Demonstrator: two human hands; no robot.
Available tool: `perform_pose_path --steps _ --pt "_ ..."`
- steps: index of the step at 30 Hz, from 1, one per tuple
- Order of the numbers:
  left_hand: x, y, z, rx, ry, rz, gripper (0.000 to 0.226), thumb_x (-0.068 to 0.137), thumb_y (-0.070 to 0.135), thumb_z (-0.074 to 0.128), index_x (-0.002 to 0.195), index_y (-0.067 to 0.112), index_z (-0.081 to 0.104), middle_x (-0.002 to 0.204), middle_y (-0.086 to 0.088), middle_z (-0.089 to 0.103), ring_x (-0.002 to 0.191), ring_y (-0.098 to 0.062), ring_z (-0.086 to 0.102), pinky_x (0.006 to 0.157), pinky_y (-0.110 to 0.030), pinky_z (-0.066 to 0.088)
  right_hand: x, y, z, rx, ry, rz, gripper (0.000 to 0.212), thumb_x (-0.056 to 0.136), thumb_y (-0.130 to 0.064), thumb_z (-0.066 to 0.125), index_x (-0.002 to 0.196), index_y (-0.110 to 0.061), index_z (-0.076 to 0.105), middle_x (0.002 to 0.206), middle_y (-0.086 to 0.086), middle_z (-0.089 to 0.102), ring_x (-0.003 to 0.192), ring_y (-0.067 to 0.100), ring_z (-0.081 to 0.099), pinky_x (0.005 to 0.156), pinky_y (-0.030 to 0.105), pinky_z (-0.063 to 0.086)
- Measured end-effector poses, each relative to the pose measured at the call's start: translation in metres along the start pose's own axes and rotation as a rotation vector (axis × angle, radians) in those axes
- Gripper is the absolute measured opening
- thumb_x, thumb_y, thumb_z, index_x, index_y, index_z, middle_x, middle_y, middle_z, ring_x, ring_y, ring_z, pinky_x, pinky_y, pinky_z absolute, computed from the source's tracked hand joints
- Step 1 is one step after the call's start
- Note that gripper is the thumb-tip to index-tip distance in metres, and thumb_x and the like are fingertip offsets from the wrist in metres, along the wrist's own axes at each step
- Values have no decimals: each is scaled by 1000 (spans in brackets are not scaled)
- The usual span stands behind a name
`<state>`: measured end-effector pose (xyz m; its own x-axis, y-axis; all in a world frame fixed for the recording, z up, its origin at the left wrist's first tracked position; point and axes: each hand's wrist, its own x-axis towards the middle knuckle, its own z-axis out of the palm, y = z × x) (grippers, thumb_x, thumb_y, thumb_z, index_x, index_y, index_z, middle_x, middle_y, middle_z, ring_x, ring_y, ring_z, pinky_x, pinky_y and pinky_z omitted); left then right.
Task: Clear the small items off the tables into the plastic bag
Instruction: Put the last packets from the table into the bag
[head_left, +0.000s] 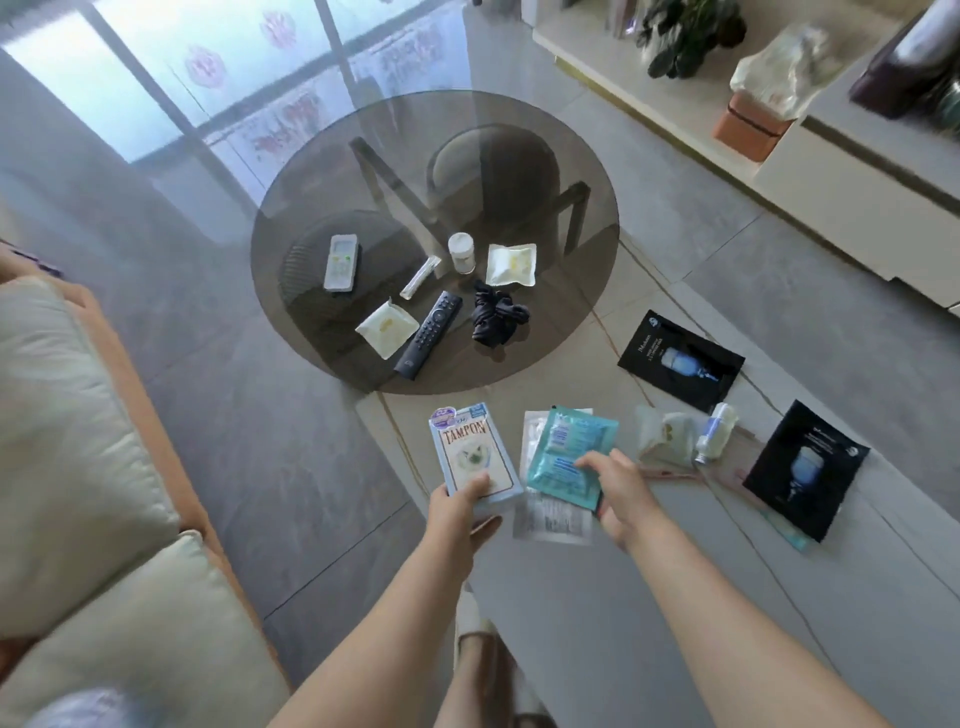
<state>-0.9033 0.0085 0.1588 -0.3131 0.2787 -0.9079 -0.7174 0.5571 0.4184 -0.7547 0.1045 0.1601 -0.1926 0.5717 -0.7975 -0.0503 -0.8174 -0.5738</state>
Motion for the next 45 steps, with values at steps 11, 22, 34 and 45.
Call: perform_pose_path --steps 11,22,34,45 --pt "-134 -9 -129 -297 38 92 19 88 2 51 105 9 54 86 -13 70 68 -24 67 53 -30 55 -132 27 75 -101 -207 30 28 86 14 50 106 -5 54 92 17 66 75 32 67 52 35 57" --pt "-221 -61 -292 -496 226 273 32 88 15 63 119 14 52 111 -13 63 82 -23 60 67 -28 45 -235 95 199 -528 -411 91 28 86 15 46 108 0 54 91 20 62 68 32 60 58 36 48" --pt "-261 -139 -478 -956 447 139 11 88 12 51 88 3 57 77 -17 59 60 -27 56 52 -29 47 -329 263 348 -984 -659 125 34 80 17 42 108 3 55 95 23 65 83 38 64 76 46 54" --pt "-218 -163 -567 -1082 439 -15 5 90 6 53 88 1 54 73 -15 54 57 -27 49 40 -26 45 -341 368 410 -1320 -596 -50 30 79 13 44 101 2 61 94 22 65 83 32 61 70 35 48"
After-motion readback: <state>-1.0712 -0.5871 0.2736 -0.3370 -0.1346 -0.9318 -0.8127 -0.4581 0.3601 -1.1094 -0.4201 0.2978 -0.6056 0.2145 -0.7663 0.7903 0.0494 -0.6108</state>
